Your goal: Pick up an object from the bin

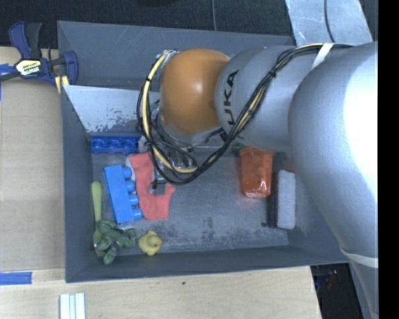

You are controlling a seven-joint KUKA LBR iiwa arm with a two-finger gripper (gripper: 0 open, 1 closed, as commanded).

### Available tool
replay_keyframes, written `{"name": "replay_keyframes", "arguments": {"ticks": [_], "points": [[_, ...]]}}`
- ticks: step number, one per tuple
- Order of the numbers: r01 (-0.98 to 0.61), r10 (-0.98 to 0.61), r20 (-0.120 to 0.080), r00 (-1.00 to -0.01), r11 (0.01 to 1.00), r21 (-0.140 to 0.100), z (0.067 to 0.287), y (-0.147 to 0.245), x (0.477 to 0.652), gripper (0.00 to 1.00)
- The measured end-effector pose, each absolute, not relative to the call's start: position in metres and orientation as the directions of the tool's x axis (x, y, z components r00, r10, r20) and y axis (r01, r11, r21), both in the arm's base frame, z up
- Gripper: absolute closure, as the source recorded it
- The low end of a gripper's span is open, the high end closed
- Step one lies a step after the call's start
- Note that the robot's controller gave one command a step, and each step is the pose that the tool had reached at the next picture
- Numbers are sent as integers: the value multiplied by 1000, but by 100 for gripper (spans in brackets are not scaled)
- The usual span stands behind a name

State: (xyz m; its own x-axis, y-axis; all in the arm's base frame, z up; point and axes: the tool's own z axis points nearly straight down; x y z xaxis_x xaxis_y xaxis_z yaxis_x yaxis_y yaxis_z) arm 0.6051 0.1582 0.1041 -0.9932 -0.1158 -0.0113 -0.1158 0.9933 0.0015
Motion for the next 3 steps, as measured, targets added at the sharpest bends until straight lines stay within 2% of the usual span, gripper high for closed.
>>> {"name": "replay_keyframes", "arguments": {"ticks": [1,2,3], "points": [[15,15,-10,-1000,1000,1,78,138,577,100],[16,16,-10,-1000,1000,1,78,138,577,100],[4,4,-2,-1000,1000,-1,124,139,574,100]]}}
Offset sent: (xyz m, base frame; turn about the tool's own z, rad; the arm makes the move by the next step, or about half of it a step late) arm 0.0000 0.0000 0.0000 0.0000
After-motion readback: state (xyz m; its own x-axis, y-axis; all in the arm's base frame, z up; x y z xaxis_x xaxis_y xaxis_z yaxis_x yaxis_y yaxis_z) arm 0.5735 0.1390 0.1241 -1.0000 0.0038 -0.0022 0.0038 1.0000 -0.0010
